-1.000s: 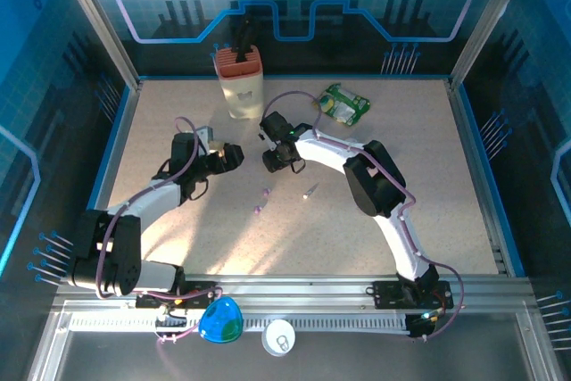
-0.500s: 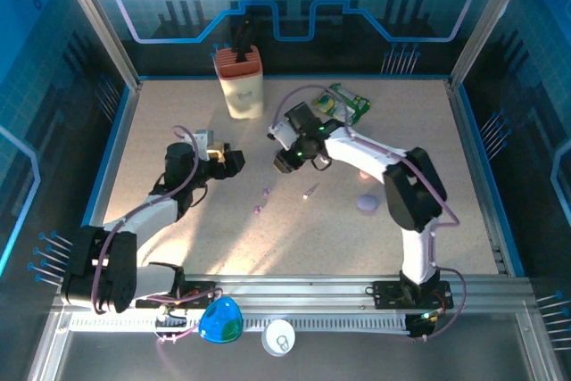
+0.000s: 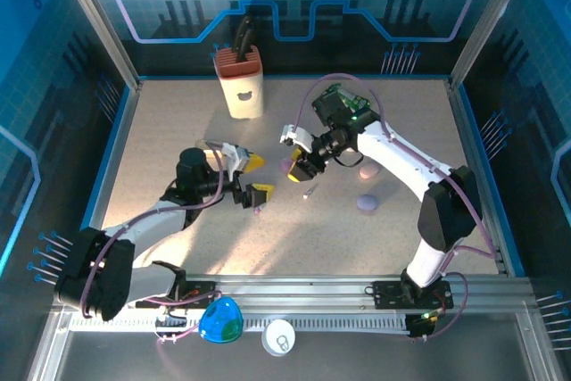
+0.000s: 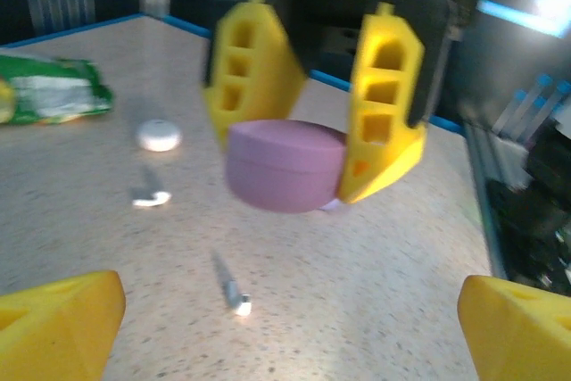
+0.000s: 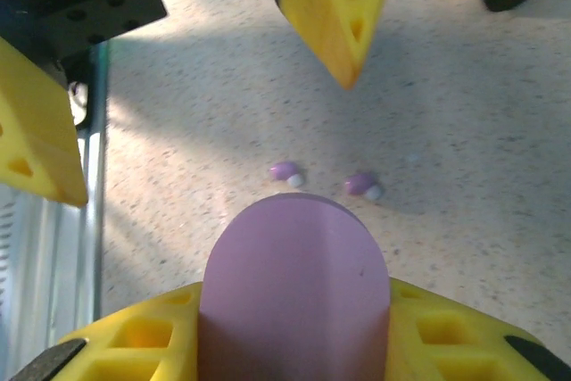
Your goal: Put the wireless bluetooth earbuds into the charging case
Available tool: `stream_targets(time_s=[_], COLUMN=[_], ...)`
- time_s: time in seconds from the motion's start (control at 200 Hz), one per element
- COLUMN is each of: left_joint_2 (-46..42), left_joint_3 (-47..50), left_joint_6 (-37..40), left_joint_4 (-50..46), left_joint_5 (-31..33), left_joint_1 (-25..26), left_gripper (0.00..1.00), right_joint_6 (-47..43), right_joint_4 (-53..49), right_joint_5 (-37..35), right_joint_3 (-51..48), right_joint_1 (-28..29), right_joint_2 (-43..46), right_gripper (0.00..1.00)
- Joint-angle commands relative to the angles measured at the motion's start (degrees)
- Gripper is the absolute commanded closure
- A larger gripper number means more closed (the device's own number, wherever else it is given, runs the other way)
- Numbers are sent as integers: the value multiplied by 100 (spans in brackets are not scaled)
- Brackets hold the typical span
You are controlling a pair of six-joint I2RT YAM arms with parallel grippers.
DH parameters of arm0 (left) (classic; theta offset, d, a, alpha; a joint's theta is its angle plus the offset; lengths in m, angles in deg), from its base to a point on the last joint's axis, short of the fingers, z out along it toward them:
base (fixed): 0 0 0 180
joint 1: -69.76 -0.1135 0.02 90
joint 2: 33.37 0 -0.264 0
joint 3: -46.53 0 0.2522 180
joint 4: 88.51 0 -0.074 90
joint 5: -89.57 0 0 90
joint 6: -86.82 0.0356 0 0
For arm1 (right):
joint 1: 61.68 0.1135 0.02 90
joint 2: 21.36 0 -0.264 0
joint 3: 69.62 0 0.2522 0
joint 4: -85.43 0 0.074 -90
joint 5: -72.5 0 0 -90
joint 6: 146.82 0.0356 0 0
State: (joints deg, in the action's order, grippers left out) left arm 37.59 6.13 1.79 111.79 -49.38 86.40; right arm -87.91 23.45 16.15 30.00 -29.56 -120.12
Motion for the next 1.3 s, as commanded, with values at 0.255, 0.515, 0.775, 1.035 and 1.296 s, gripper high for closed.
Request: stream_targets(time_s=[0.255,0.515,0.775,1.035,1.296], left_joint_2=[316,461,503,595,551], left_joint_3=[-461,-495,-485,-504,-406], left_joint_6=[358,-63,-233,-325,-248], left_joint_4=[160,508,557,666,799], left_joint_5=[-1237,-1463,-1555,-1569,-1513], left_joint_1=[335,366,375,392,383], left_gripper=[26,42,55,65,64], right_joint_6=[-853,-880,-855,-743,-565], right_joint_4=[-942,-951,-955,-834,-776], right_joint_5=[694,630,340,221,235], right_joint_3=[342,410,473,492,392], right_joint_1=[441,556,598,646,485], right_joint_2=[296,205,125,103,155], right_gripper=[81,81,81,76,55])
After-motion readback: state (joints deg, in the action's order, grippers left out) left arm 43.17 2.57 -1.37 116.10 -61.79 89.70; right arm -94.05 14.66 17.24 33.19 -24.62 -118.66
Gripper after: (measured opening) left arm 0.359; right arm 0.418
